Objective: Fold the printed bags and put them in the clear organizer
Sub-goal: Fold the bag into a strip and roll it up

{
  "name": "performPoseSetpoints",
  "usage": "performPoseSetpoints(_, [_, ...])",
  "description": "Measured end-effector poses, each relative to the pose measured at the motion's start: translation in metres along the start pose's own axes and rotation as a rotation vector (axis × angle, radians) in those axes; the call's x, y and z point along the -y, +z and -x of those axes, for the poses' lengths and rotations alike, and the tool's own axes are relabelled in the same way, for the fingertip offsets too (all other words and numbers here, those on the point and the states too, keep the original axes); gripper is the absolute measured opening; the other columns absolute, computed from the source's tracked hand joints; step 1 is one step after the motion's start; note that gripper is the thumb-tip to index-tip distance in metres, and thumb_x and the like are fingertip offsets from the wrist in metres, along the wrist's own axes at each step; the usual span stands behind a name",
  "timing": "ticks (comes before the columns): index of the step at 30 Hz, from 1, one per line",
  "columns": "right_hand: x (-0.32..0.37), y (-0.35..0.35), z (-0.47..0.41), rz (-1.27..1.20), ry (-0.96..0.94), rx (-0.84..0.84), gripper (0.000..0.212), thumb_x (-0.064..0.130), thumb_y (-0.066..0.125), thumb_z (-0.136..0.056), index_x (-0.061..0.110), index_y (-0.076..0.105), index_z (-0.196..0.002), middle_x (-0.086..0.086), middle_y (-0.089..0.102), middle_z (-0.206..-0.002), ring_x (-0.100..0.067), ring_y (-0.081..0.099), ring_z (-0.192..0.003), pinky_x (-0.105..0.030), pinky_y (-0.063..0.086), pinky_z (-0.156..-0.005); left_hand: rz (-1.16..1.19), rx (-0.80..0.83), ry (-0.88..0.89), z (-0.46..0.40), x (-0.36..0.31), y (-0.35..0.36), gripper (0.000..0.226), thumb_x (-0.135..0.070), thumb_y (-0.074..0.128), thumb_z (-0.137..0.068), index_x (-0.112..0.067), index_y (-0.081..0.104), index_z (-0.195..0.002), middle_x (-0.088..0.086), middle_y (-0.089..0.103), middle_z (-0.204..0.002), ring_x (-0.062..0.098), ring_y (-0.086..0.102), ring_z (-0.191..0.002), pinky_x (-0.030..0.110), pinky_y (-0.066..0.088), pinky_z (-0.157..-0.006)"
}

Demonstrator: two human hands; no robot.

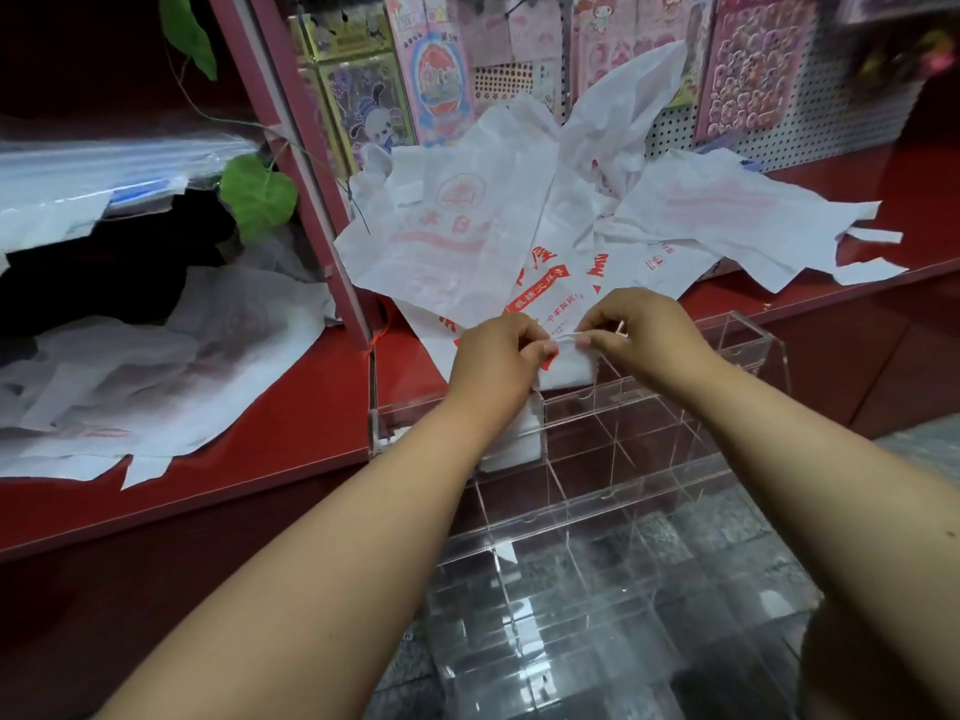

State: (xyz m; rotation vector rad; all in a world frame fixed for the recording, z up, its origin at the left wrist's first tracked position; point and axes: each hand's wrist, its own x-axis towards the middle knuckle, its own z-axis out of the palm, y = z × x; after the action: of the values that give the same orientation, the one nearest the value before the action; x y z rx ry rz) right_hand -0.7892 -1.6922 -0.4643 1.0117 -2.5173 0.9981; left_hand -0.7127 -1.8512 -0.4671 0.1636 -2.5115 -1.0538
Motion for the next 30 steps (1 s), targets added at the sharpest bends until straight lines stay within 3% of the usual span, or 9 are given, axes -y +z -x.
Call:
performPoseSetpoints(4, [-0.009, 0.005, 0.000, 0.046, 0.066, 0.115, 0.005, 0.017, 0.071, -0.084, 0.012, 0.073, -0.084, 0.009, 0.053, -0.077, -0.015, 0.053, -0.081, -0.025, 0.033, -0.069, 0.002, 0.028, -0.091, 0.000, 0.005, 0.012, 0.018, -0.022, 0.069, -0.088, -0.013, 0.074, -0.073, -0.008, 0.063, -0.066, 0.015, 0.061, -0.075, 0.028, 0.044, -0.068])
performPoseSetpoints(9, [-0.010, -0.010, -0.006, 0.059, 0.021, 0.041, 0.004, 0.019, 0.073, -0.083, 0.015, 0.073, -0.081, 0.005, 0.054, -0.079, -0.014, 0.049, -0.078, -0.027, 0.031, -0.066, 0.082, -0.047, -0.103, -0.002, -0.007, 0.014, 0.020, -0.023, 0.068, -0.089, -0.013, 0.073, -0.072, -0.008, 0.062, -0.068, 0.012, 0.057, -0.073, 0.023, 0.038, -0.061])
performPoseSetpoints(12, [-0.013, -0.007, -0.007, 0.077, 0.006, 0.032, 0.004, 0.021, 0.073, -0.081, 0.017, 0.074, -0.079, 0.004, 0.054, -0.080, -0.014, 0.050, -0.079, -0.027, 0.031, -0.068, 0.067, -0.048, -0.101, -0.003, -0.004, 0.017, 0.020, -0.024, 0.069, -0.088, -0.013, 0.074, -0.073, -0.006, 0.067, -0.076, 0.013, 0.062, -0.083, 0.026, 0.046, -0.069])
performPoseSetpoints(18, [-0.022, 0.011, -0.001, 0.164, 0.060, 0.243, 0.008, 0.023, 0.073, -0.082, 0.017, 0.078, -0.084, 0.002, 0.061, -0.080, -0.018, 0.059, -0.083, -0.034, 0.047, -0.072, -0.090, 0.138, -0.199, -0.001, 0.014, 0.030, 0.028, -0.026, 0.071, -0.088, -0.008, 0.071, -0.066, 0.001, 0.074, -0.081, 0.020, 0.066, -0.084, 0.034, 0.054, -0.078])
performPoseSetpoints(21, [-0.023, 0.013, 0.001, 0.133, 0.124, 0.264, 0.012, 0.022, 0.069, -0.085, 0.015, 0.078, -0.085, 0.002, 0.066, -0.078, -0.015, 0.060, -0.077, -0.027, 0.042, -0.063, -0.116, 0.171, -0.200, -0.004, 0.018, 0.028, 0.043, -0.024, 0.067, -0.090, -0.010, 0.057, -0.051, 0.008, 0.073, -0.077, 0.023, 0.066, -0.081, 0.033, 0.054, -0.078])
performPoseSetpoints(24, [-0.018, 0.011, 0.001, 0.109, 0.139, 0.247, 0.020, 0.022, 0.067, -0.087, 0.009, 0.075, -0.075, -0.003, 0.065, -0.072, -0.018, 0.057, -0.068, -0.024, 0.035, -0.055, -0.061, 0.137, -0.181, 0.000, 0.017, 0.021, 0.045, -0.022, 0.063, -0.093, -0.011, 0.047, -0.052, 0.005, 0.051, -0.057, 0.021, 0.052, -0.064, 0.024, 0.039, -0.059])
performPoseSetpoints(26, [-0.007, 0.012, 0.001, 0.092, 0.138, 0.214, 0.027, 0.023, 0.066, -0.088, 0.010, 0.069, -0.064, -0.008, 0.063, -0.069, -0.024, 0.056, -0.066, -0.025, 0.034, -0.054, -0.022, 0.090, -0.159, 0.004, 0.018, 0.013, 0.044, -0.023, 0.061, -0.094, -0.005, 0.050, -0.056, 0.006, 0.048, -0.057, 0.018, 0.048, -0.062, 0.024, 0.033, -0.054])
performPoseSetpoints(30, [0.030, 0.027, 0.003, 0.033, 0.053, 0.120, 0.020, 0.024, 0.062, -0.091, 0.012, 0.075, -0.083, 0.007, 0.055, -0.069, -0.010, 0.052, -0.067, -0.021, 0.035, -0.058, -0.001, -0.082, -0.100, 0.016, 0.028, -0.018, 0.047, -0.027, 0.054, -0.098, -0.003, 0.052, -0.058, 0.011, 0.056, -0.061, 0.021, 0.049, -0.059, 0.034, 0.034, -0.057])
